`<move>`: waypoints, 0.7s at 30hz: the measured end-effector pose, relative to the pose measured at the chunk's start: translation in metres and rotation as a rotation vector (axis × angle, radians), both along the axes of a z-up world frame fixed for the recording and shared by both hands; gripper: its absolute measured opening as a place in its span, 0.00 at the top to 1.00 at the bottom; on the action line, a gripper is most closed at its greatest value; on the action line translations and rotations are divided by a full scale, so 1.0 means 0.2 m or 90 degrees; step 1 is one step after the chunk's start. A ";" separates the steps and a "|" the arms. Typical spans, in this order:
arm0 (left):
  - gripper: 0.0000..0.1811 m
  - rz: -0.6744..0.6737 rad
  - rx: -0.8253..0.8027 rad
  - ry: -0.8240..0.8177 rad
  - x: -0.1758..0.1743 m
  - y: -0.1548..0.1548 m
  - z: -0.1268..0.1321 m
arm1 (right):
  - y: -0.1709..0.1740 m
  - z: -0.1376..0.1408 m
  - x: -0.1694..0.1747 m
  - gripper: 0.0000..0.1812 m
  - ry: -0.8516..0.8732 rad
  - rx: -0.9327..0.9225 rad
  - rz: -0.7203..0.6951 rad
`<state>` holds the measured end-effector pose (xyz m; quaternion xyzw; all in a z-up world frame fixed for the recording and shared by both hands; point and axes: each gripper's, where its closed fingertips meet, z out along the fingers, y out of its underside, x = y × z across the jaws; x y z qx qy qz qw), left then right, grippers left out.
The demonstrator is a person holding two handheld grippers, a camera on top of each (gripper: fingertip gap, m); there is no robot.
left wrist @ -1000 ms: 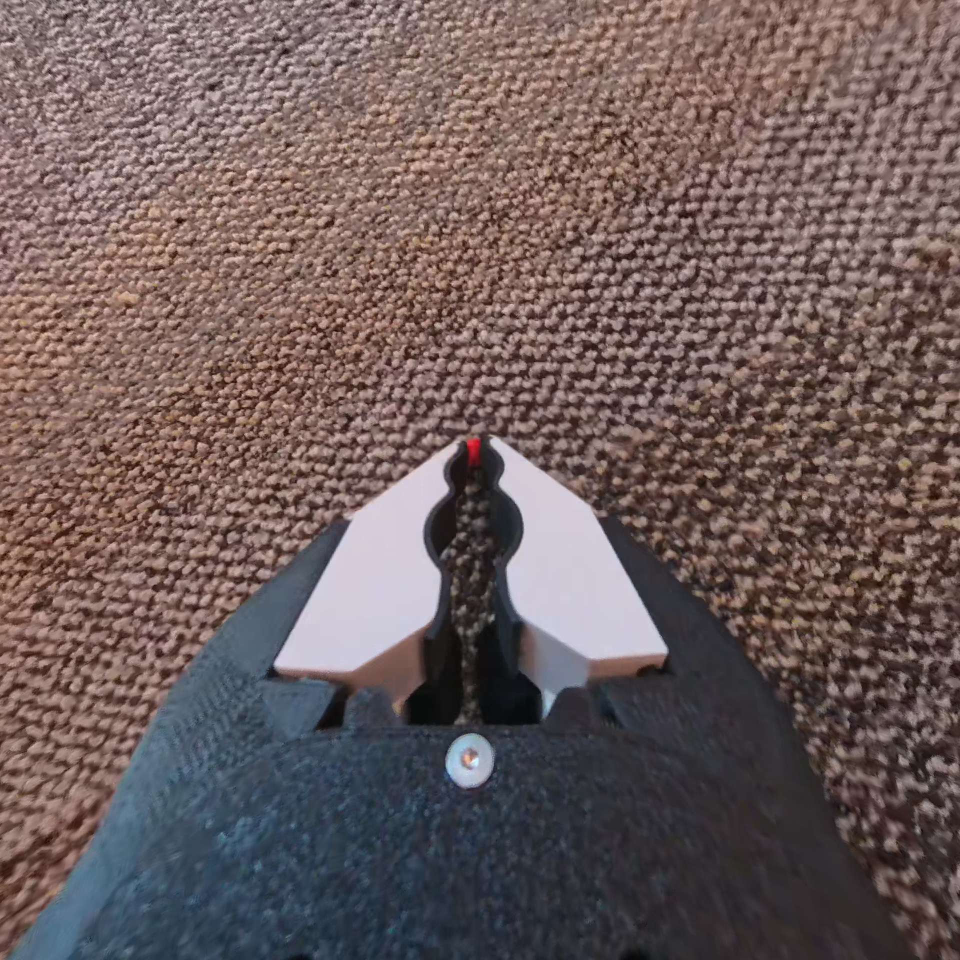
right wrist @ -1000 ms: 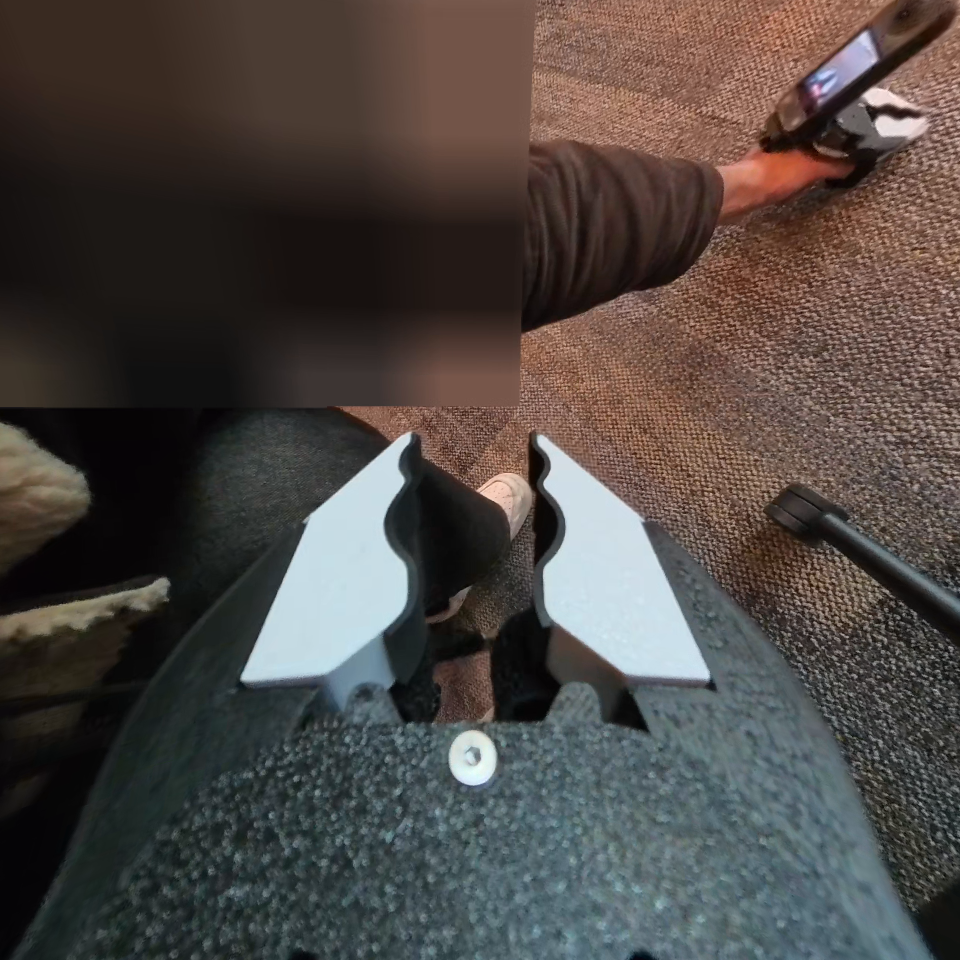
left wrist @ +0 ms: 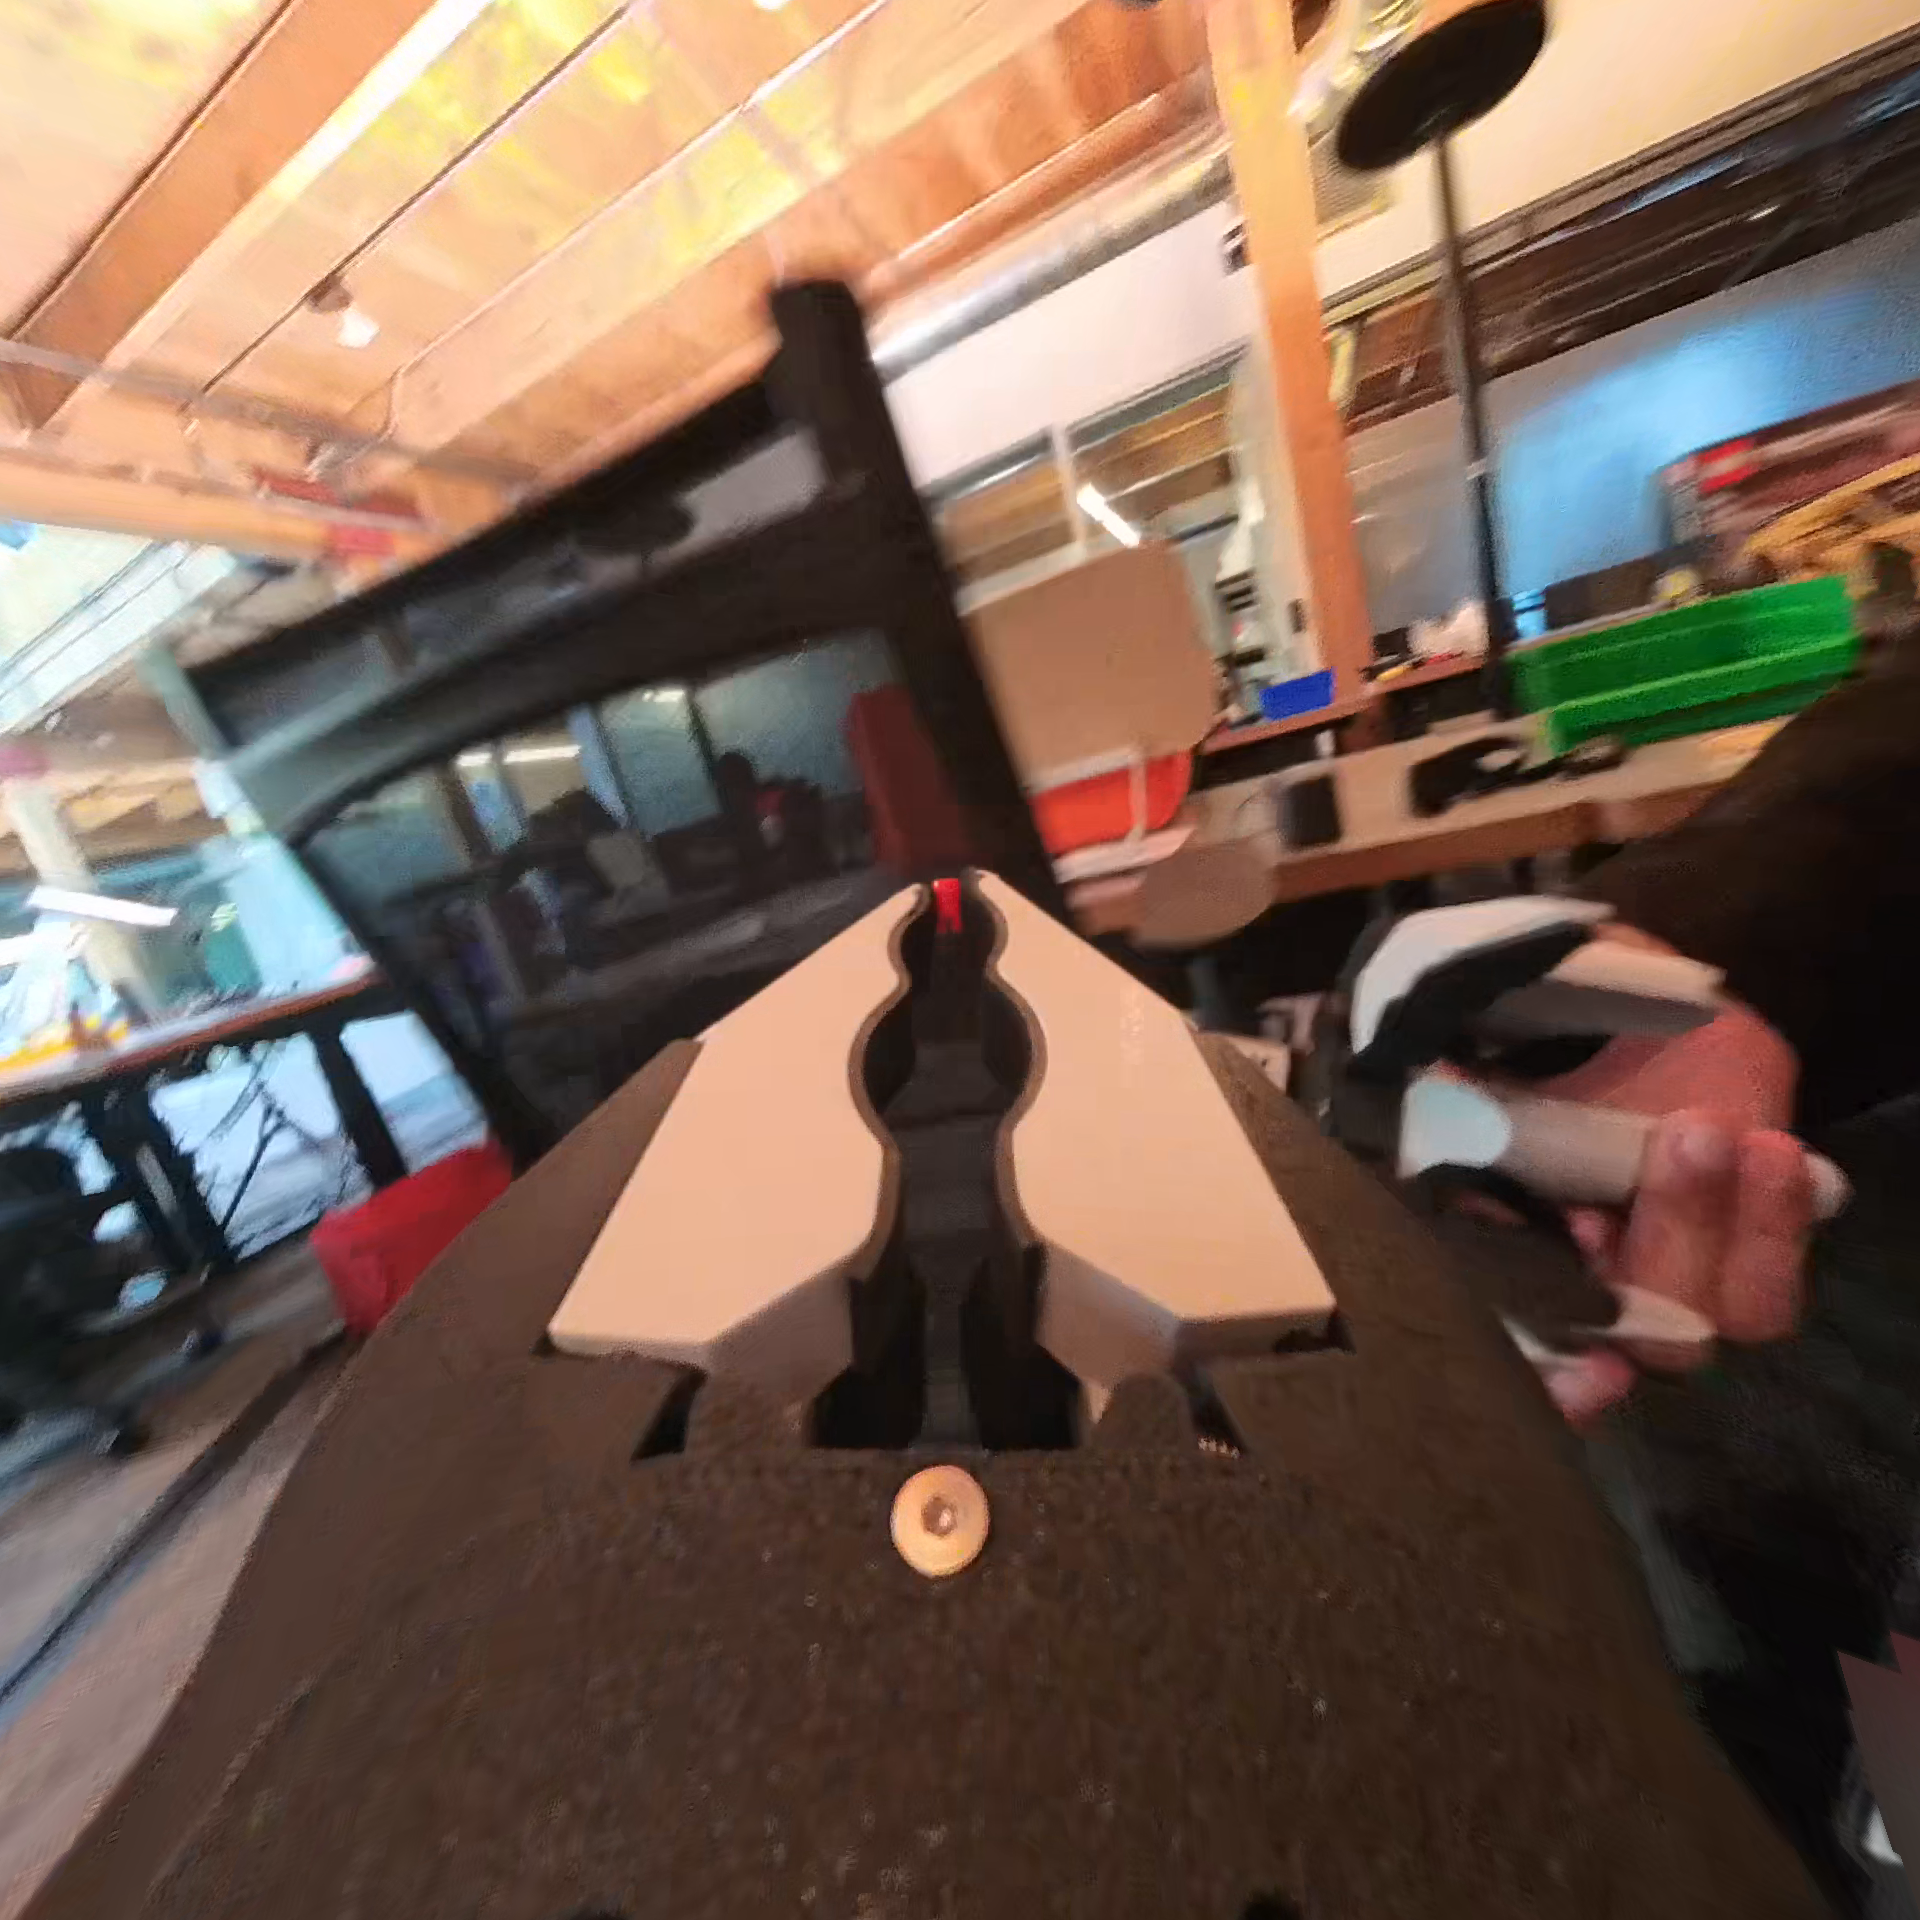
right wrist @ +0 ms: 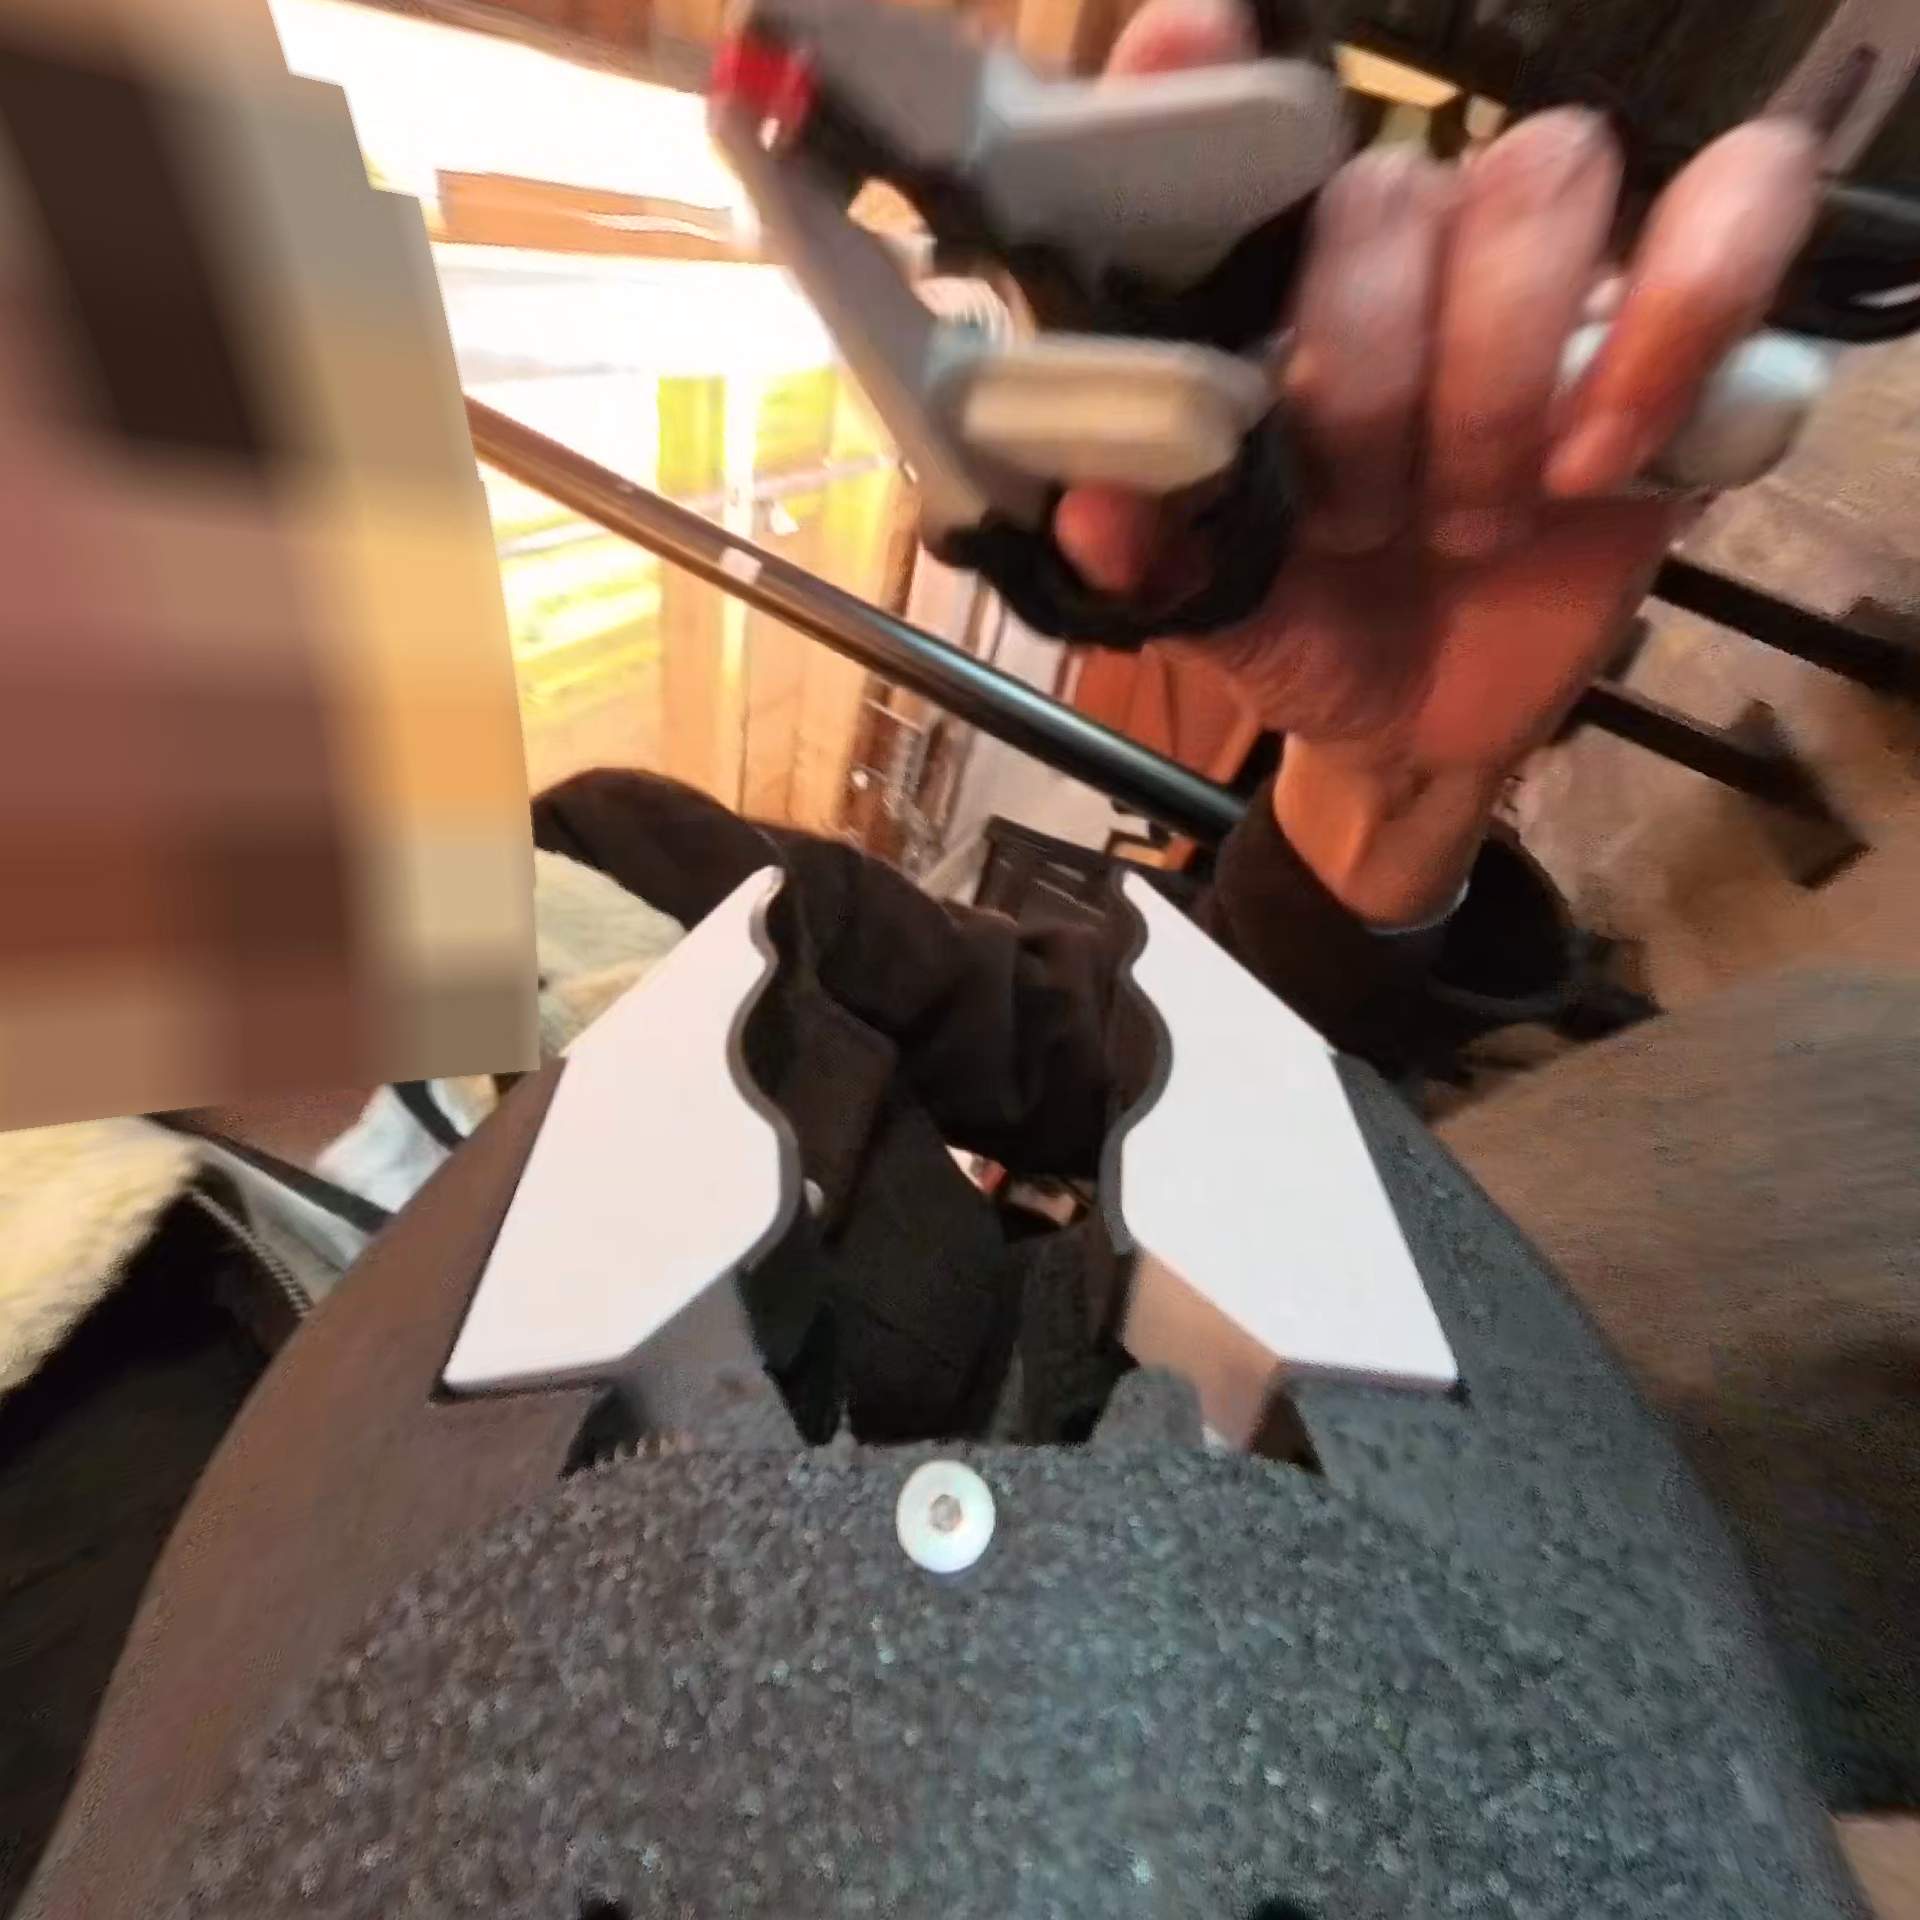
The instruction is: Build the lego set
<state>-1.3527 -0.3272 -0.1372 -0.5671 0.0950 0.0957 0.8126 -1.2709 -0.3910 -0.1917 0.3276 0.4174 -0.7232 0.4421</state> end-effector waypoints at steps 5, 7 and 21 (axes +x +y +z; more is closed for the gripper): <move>0.98 -0.118 0.021 0.107 1.03 -0.09 0.39 | 0.11 0.47 0.60 0.73 0.030 -0.098 -0.045; 0.98 -0.152 0.021 0.132 1.43 -0.14 0.48 | 0.09 0.64 0.95 0.79 0.091 -0.102 -0.021; 0.98 -0.091 -0.049 0.347 3.01 -0.32 0.63 | -0.14 0.91 2.55 0.96 0.211 -0.021 0.021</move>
